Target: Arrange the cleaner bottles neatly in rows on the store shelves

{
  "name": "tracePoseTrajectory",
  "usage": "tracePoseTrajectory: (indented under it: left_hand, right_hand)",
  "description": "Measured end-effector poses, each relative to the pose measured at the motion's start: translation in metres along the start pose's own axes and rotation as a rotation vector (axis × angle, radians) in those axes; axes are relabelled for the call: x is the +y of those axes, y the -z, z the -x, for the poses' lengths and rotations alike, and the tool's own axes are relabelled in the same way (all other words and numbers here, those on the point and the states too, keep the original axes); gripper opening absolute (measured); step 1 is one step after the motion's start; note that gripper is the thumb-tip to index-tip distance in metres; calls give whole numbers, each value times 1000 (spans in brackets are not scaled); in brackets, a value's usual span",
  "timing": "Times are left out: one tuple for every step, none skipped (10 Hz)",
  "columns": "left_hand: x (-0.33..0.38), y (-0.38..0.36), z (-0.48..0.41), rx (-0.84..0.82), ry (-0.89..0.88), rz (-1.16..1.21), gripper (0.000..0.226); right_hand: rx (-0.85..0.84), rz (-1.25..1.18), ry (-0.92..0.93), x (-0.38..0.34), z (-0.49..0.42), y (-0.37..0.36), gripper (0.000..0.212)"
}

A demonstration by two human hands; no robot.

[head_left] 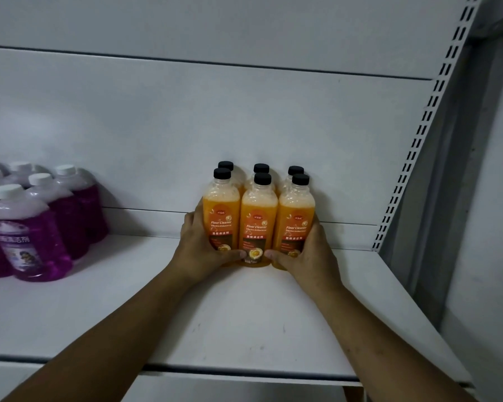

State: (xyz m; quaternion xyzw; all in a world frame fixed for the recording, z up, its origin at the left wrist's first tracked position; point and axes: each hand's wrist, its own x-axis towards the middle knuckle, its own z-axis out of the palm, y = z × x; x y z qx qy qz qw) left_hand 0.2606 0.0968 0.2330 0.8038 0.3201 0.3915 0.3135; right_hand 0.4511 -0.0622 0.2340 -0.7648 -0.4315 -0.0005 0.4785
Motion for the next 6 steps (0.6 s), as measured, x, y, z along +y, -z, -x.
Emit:
tracePoseTrajectory:
  left_hand:
    - [0, 1, 0, -6, 4, -2, 138]
    - [1, 3, 1, -5, -4, -12, 135]
    - [3, 6, 2, -7, -16, -26, 132]
    - [9, 10, 5, -16, -13, -32, 123]
    - [14, 18, 8, -19, -9, -61, 116]
    - [10, 24, 6, 90, 41, 28, 115]
  right_hand:
    - [-4, 0, 18, 1, 1, -1, 118]
    - [-14, 20, 3, 1, 1, 0, 120]
    - [-23, 11, 6, 2, 0, 1, 125]
    - [-20, 71, 17, 1, 0, 5, 126]
    - [-2, 163, 28, -3, -1, 11, 136]
    - [31, 88, -3, -6, 0, 18, 144]
